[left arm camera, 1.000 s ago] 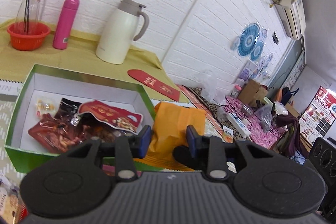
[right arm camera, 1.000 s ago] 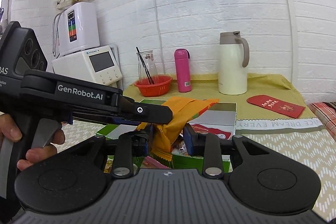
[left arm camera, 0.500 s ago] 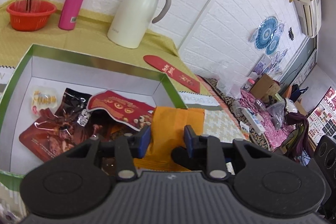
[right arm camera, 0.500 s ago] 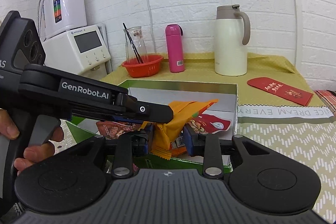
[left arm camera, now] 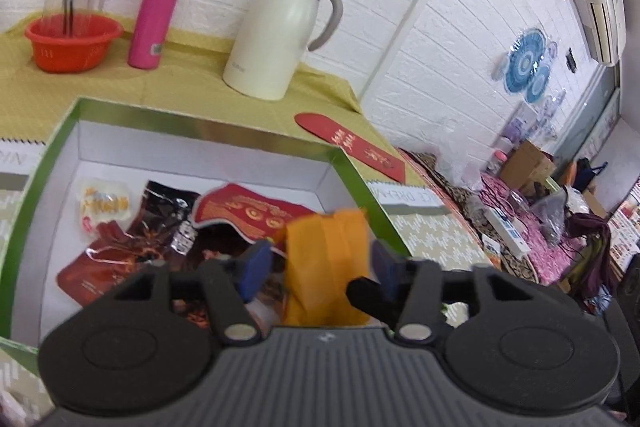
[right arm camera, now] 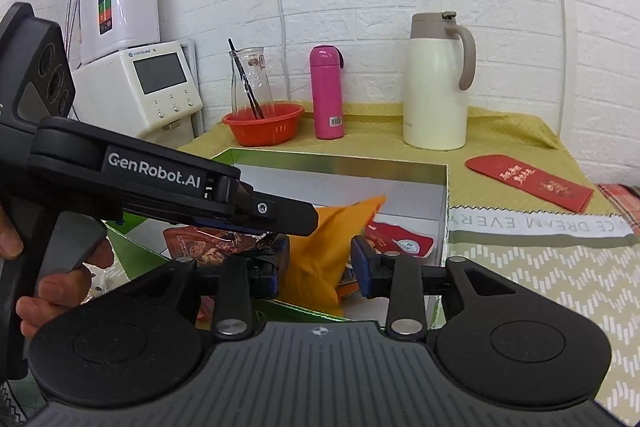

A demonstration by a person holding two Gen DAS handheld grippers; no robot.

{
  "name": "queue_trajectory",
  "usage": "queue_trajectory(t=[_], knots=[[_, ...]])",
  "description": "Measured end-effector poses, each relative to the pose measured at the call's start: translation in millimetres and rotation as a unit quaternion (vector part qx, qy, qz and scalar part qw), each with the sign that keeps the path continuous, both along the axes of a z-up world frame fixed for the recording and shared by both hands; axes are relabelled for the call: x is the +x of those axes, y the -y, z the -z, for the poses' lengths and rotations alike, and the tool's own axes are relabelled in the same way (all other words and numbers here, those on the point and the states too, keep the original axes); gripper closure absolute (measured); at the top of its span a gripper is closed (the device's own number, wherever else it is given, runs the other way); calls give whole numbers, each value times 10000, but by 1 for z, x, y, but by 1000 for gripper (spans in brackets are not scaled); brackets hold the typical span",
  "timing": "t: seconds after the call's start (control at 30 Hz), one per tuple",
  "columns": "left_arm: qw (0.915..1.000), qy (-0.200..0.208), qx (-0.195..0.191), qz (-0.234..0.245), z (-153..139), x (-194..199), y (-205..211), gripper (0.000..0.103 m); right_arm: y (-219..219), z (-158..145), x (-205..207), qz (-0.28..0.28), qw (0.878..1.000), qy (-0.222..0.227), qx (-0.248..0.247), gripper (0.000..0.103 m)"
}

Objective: Organize snacks
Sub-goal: 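Carry the orange cake into the green box and open both grippers, then move both grippers back to the loose snacks beside the box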

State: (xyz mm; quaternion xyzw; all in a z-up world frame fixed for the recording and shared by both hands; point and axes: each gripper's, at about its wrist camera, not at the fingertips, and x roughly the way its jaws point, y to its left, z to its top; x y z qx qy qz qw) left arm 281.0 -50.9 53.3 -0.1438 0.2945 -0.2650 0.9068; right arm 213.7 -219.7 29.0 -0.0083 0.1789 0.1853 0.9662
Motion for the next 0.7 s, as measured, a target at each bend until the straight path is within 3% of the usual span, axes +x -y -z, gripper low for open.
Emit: queue_trajectory(t=[0.03, 0.07, 0.2, 0.27, 0.7], knots=[[9999, 79, 23, -115, -2, -3, -1, 40, 1, -2, -2, 25, 9999, 99, -37, 5], [9995, 171, 86, -250, -4, -6, -1, 34, 2, -3, -5, 61, 9998, 193, -50, 0], [9936, 468, 594, -840, -13, -16, 0, 26, 2, -6, -14, 182, 9986, 437, -225, 0], [9911, 450, 689, -1045, -14, -19, -2, 13, 3, -6, -16, 214, 9986, 418, -257, 0], [9877, 680, 818, -1146, -28, -54, -12, 13, 4, -13, -45, 184, 9996, 234, 32, 0]])
